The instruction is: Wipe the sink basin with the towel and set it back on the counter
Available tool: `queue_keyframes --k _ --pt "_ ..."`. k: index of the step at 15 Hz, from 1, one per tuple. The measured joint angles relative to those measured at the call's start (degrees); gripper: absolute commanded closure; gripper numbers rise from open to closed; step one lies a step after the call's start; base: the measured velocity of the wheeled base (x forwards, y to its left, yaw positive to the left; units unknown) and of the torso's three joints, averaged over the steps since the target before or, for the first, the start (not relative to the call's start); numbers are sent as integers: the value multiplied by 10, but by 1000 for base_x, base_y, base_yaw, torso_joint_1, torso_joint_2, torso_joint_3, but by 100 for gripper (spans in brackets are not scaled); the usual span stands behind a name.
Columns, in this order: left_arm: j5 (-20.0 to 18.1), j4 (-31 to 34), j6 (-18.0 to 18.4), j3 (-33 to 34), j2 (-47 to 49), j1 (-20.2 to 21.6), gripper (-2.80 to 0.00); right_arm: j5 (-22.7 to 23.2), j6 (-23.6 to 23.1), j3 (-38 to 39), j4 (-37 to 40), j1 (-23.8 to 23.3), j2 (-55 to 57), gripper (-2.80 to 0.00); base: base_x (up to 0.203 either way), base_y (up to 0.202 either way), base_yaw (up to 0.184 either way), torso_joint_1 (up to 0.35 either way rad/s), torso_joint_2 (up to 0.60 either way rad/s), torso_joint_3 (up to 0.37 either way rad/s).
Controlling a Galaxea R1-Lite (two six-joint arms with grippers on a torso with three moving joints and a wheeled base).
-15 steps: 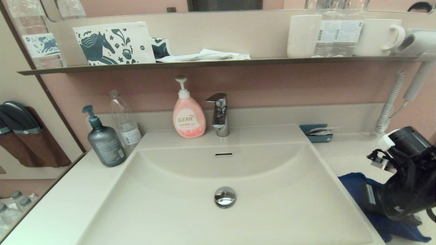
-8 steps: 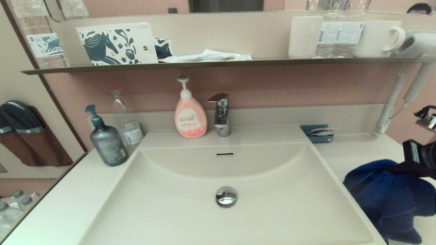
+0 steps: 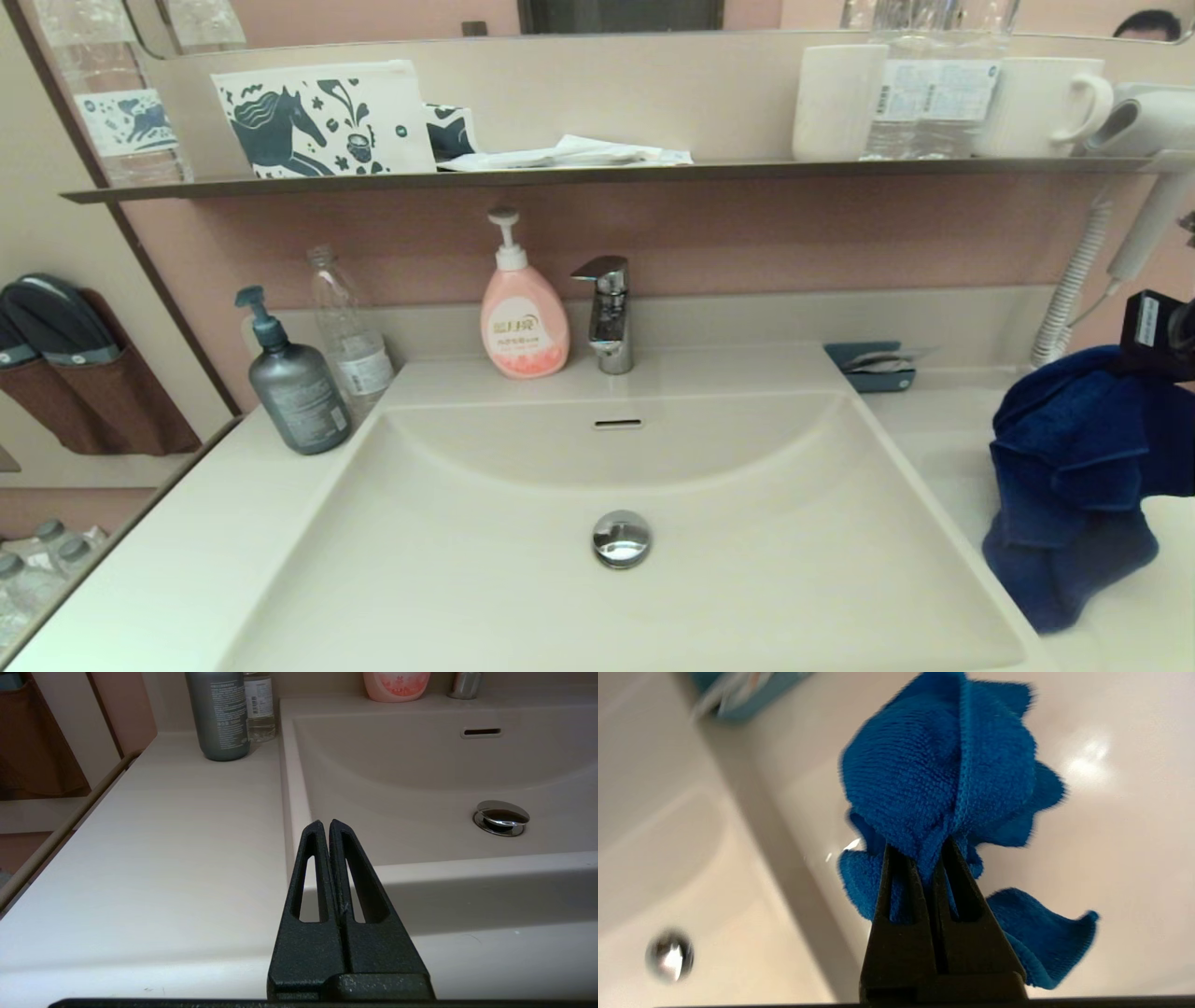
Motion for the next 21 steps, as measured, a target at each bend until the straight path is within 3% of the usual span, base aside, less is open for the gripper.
queue_keyframes --k 4,9,10,15,19,20,21 --pt "0 0 0 0 0 0 0 -46 33 -48 -27 1 45 0 0 0 0 0 0 0" --pt "0 0 0 0 0 0 0 -72 95 -48 -69 27 97 0 0 0 0 0 0 0" --pt "0 0 0 0 0 0 0 -76 103 -39 -72 34 104 -280 0 0 0 0 0 0" --pt "0 0 0 0 0 0 0 -120 101 -26 -60 46 119 -280 0 0 0 0 0 0" --pt "0 0 0 0 0 0 0 -131 75 -43 92 48 100 -280 0 0 0 0 0 0" --pt "0 0 0 0 0 0 0 -132 73 -46 116 43 87 0 0 0 0 0 0 0" --pt "0 0 0 0 0 0 0 -132 67 -47 129 38 74 0 0 0 0 0 0 0"
